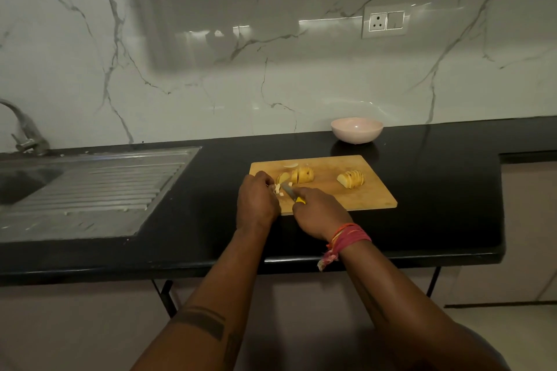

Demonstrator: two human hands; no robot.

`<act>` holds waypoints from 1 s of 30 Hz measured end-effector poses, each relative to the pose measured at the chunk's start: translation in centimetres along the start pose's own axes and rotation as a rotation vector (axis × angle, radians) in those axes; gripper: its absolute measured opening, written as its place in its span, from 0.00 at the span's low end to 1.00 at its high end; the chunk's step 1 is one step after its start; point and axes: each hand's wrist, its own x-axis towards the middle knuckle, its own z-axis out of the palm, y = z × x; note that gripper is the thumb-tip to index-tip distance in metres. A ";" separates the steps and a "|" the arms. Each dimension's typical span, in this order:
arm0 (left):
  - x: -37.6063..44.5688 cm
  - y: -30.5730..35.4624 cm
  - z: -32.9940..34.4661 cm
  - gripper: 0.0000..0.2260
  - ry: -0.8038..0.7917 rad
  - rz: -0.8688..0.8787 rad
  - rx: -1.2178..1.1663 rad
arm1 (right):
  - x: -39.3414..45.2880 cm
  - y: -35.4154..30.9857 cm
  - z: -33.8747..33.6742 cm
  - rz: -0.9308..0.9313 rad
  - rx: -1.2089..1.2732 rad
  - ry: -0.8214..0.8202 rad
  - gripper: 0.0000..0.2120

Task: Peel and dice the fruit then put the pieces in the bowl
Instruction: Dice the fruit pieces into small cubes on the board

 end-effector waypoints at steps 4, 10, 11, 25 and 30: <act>-0.3 0.3 -0.1 0.07 0.005 0.014 0.005 | -0.3 0.1 0.1 0.023 -0.007 0.097 0.24; -0.3 0.6 -0.1 0.07 -0.001 0.037 -0.001 | -0.6 -0.3 0.2 -0.031 -0.027 0.017 0.24; -0.2 0.5 0.0 0.07 0.001 0.033 -0.001 | -0.7 -0.2 0.1 -0.027 -0.018 0.029 0.24; -0.5 0.4 0.1 0.08 -0.039 0.054 -0.004 | -0.2 0.2 0.1 0.038 0.012 0.049 0.23; -0.8 0.2 0.2 0.08 -0.076 0.100 0.050 | 0.0 0.2 -0.3 -0.009 0.089 -0.009 0.21</act>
